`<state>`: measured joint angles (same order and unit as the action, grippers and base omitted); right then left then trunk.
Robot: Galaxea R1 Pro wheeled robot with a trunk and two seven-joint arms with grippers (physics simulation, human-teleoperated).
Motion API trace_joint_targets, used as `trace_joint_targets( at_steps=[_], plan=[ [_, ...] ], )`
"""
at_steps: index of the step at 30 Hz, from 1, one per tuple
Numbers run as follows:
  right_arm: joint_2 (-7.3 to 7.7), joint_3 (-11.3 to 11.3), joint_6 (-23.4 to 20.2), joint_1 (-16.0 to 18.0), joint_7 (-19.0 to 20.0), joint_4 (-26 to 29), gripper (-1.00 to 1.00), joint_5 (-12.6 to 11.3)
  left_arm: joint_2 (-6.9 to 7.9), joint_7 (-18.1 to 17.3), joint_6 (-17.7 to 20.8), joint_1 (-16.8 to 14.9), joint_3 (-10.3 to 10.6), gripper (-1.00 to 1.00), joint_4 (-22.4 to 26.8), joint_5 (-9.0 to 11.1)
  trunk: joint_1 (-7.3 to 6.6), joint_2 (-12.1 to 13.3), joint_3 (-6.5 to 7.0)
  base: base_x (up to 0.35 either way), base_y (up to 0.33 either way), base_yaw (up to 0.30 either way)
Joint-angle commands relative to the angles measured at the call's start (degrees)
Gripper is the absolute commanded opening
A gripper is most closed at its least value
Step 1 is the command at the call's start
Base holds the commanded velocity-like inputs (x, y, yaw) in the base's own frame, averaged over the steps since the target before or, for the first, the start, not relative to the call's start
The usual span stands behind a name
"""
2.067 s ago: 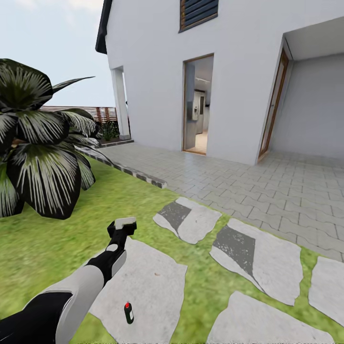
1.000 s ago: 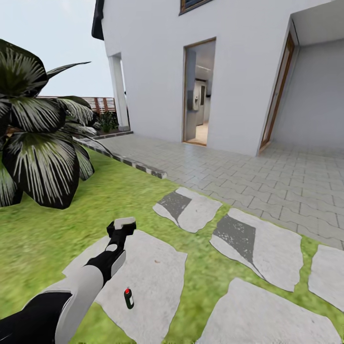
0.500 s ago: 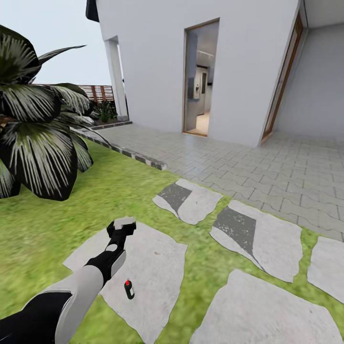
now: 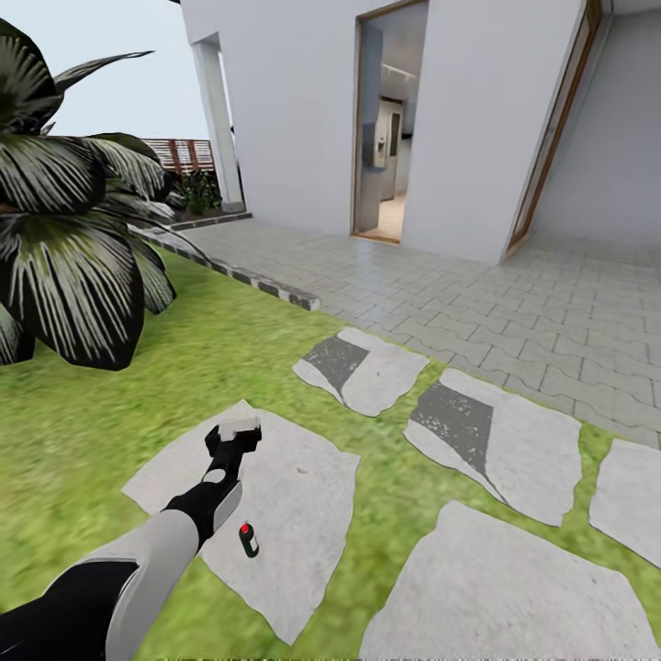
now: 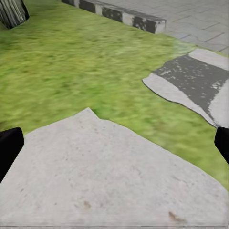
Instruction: In the garden, pick up the pesticide atomizer on the floor and spray pesticide onto both trees until each tree trunk is fully covered.
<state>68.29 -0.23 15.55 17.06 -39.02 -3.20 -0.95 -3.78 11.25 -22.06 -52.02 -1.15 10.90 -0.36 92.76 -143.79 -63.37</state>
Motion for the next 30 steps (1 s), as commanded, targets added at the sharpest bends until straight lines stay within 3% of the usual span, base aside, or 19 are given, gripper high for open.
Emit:
trace_joint_targets(
  at_steps=[1, 13, 16, 17, 19, 24, 26, 30],
  plan=[
    [0.0, -0.04, 0.0, -0.01, 0.0, 0.0, 1.0, -0.01, 0.0, 0.0, 0.0, -0.01, 0.01, 1.0, 0.0, 0.0, 0.02, -0.02, -0.23, 0.0, 0.0, 0.0],
    [0.0, -0.04, 0.0, -0.01, 0.08, -0.05, 1.0, -0.03, 0.0, 0.0, 0.0, -0.01, 0.01, 1.0, 0.02, -0.02, 0.33, -0.18, -2.89, 0.0, 0.0, 0.0],
    [0.02, -0.68, 0.0, -0.01, 3.89, -0.08, 1.0, -1.76, 0.0, 0.0, 0.0, -0.01, 0.01, 1.0, 0.01, 0.0, 0.41, -0.22, -3.55, 0.0, 0.0, 0.0],
    [0.03, -1.22, 0.0, -0.01, 6.13, -0.07, 1.0, -3.04, 0.0, 0.0, 0.0, 0.0, 0.01, 1.0, 0.01, 0.0, 0.44, -0.23, -3.77, 0.0, 0.0, 0.0],
    [0.11, -4.53, -0.99, -0.01, 18.3, 0.06, 1.0, -12.14, 0.0, 0.0, 0.0, 0.01, 0.01, 1.0, 0.04, 0.0, 0.49, -0.26, -4.22, 0.0, 0.0, 0.0],
    [0.41, -6.93, -4.0, -0.01, 30.13, 1.79, 1.0, -22.35, 0.0, 0.0, 0.0, -0.01, 0.01, 1.0, 0.03, -0.01, 0.62, -0.33, -5.32, 0.0, 0.0, 0.0],
    [0.45, -7.41, -4.66, -0.01, 34.73, 3.47, 1.0, -24.31, 0.0, 0.0, 0.0, -0.01, 0.01, 1.0, 0.03, 0.0, 0.67, -0.35, -5.77, 0.0, 0.0, 0.0],
    [0.44, -7.73, -5.1, -0.01, 37.94, 4.86, 1.0, -25.63, 0.0, 0.0, 0.0, -0.01, 0.01, 1.0, 0.04, 0.0, 0.77, -0.41, -6.65, 0.0, 0.0, 0.0]
  ],
)
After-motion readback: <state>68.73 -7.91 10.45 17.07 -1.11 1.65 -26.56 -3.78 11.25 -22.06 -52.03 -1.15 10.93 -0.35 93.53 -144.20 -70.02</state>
